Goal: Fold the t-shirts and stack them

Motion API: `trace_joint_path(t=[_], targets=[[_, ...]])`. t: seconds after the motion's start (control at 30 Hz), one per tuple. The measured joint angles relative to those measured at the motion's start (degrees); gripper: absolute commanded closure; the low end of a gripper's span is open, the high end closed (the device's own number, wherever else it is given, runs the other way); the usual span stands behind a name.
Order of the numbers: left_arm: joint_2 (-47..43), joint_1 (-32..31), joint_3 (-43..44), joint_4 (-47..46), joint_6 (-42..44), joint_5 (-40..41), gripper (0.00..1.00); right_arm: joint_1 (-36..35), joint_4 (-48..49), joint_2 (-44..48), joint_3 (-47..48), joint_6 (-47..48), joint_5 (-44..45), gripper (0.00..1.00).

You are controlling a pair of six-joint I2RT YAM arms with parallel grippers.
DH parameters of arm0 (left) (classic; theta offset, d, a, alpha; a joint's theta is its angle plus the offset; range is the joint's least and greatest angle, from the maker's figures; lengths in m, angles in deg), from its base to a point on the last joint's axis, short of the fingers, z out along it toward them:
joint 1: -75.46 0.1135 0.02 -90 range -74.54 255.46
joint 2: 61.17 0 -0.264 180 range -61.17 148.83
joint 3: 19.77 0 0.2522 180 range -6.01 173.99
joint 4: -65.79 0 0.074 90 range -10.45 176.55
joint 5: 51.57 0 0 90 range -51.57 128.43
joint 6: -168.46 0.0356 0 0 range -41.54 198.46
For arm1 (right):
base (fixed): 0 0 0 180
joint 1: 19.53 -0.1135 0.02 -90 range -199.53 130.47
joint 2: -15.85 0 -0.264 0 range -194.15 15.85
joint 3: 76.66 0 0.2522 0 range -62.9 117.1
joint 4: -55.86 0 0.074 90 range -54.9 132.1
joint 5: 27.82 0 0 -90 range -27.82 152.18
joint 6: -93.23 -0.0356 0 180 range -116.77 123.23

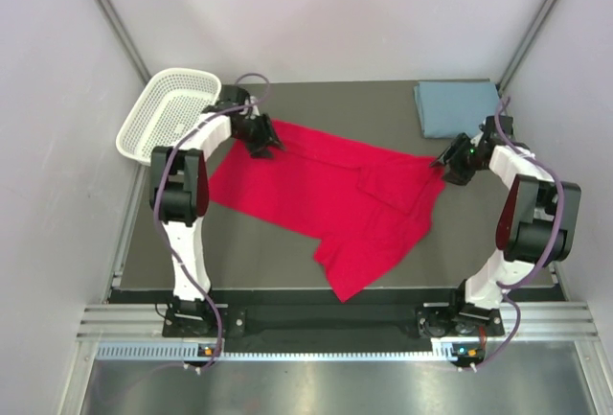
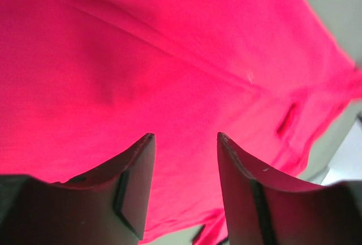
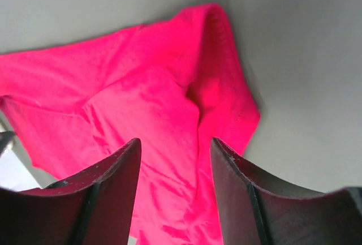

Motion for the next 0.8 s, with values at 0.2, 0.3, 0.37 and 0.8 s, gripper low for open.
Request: trace_joint_path(t=[0.2,0.3,0.37,0.8], targets=[[0.04,-12.31,-2.10,-3.39,-0.09,-4.48,0.46,-0.35,-0.02,-0.26,0.04,0.28,-1.55,0.48],[0.09,-18.84,-2.08,-6.34,-1.14,-6.84,0.51,-0.59,-0.07,-0.26,0.00,0.72,-2.47,0.49],[0.94,-22.93,-1.49,-8.11,-2.16,-8.13,0.53,-0.90,-0.22,-0.26,0.00,1.22,-2.71,0.50],[8.50,-27.45,-0.79,-12.22,-9.70,-8.13,0.59,-1.60,-1.07,-0.35,-0.11,4.70,-2.67,0.52]])
